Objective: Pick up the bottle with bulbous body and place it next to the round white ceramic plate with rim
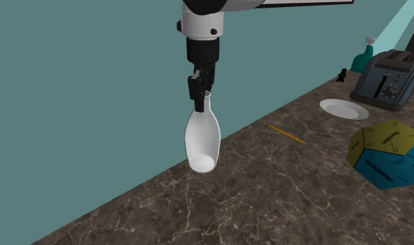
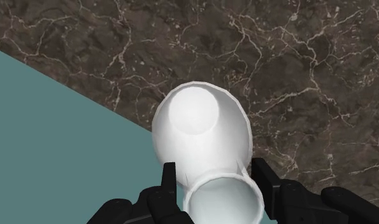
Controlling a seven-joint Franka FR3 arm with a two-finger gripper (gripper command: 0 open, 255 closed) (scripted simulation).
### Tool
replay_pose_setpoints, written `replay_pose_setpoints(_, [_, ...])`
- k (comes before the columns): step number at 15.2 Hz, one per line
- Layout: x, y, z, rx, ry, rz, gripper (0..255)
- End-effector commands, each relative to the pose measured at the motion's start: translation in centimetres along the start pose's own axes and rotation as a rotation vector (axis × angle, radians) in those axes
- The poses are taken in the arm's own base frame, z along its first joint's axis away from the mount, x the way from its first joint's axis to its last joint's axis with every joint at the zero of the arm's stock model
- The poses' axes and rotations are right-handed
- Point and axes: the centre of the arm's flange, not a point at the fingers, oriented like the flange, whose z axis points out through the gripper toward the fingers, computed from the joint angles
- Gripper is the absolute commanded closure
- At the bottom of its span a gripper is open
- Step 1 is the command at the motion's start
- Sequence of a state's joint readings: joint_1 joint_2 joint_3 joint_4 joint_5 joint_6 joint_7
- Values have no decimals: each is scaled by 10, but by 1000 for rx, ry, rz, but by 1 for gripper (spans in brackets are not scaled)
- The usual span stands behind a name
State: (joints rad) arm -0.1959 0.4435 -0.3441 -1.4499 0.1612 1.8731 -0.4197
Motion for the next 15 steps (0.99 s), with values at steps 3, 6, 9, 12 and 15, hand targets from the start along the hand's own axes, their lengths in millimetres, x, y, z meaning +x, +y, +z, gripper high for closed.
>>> replay_pose_setpoints(3, [0, 0, -21, 0, 0, 0, 255])
replay_pose_setpoints(6, [0, 0, -37, 0, 0, 0, 255])
replay_pose_setpoints(9, [1, 0, -53, 0, 0, 0, 255])
replay_pose_setpoints(12, [1, 0, -69, 0, 0, 0, 255])
replay_pose_setpoints(15, [-10, 8, -77, 0, 0, 0, 255])
